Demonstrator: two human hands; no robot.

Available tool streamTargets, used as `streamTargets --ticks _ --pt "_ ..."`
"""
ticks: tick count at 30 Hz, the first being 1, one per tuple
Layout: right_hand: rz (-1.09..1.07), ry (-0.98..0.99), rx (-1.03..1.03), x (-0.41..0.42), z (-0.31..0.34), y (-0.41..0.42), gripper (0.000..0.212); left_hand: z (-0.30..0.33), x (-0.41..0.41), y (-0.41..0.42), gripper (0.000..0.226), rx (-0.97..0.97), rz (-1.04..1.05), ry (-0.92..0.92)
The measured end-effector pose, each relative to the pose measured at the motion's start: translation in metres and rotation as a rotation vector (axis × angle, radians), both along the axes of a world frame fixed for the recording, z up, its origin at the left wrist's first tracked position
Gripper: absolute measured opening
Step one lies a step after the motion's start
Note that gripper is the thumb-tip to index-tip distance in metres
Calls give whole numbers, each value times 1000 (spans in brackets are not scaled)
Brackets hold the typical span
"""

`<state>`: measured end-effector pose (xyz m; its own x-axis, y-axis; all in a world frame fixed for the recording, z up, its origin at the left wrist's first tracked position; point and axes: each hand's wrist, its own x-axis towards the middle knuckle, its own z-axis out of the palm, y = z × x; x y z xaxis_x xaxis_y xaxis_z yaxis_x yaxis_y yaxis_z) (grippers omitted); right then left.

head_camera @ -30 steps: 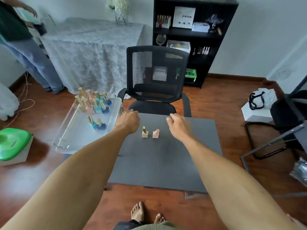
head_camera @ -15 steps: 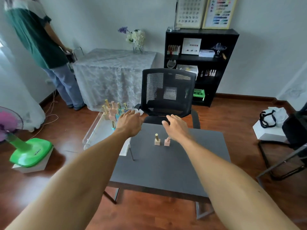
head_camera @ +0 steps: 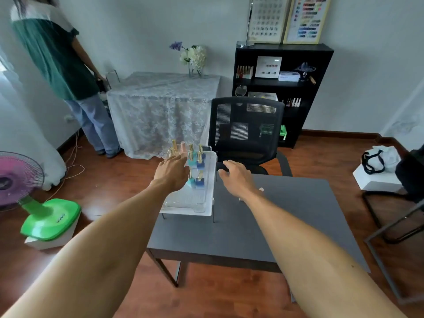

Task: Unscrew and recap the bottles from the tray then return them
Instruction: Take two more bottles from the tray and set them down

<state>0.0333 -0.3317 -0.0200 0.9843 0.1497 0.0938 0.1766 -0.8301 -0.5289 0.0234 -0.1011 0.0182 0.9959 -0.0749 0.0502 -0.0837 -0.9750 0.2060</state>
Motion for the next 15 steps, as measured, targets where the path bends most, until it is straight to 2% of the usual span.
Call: streamTargets --ticks 2,9,15 --pt "-1 15 52 -5 -4 16 41 -6 0 15 41 -15 -15 9" --pt "-18 90 55 -8 -16 52 56 -22 6 42 52 -100 -88 98" --pt "-6 135 -2 0 -28 65 53 -36 16 45 52 -164 -143 167"
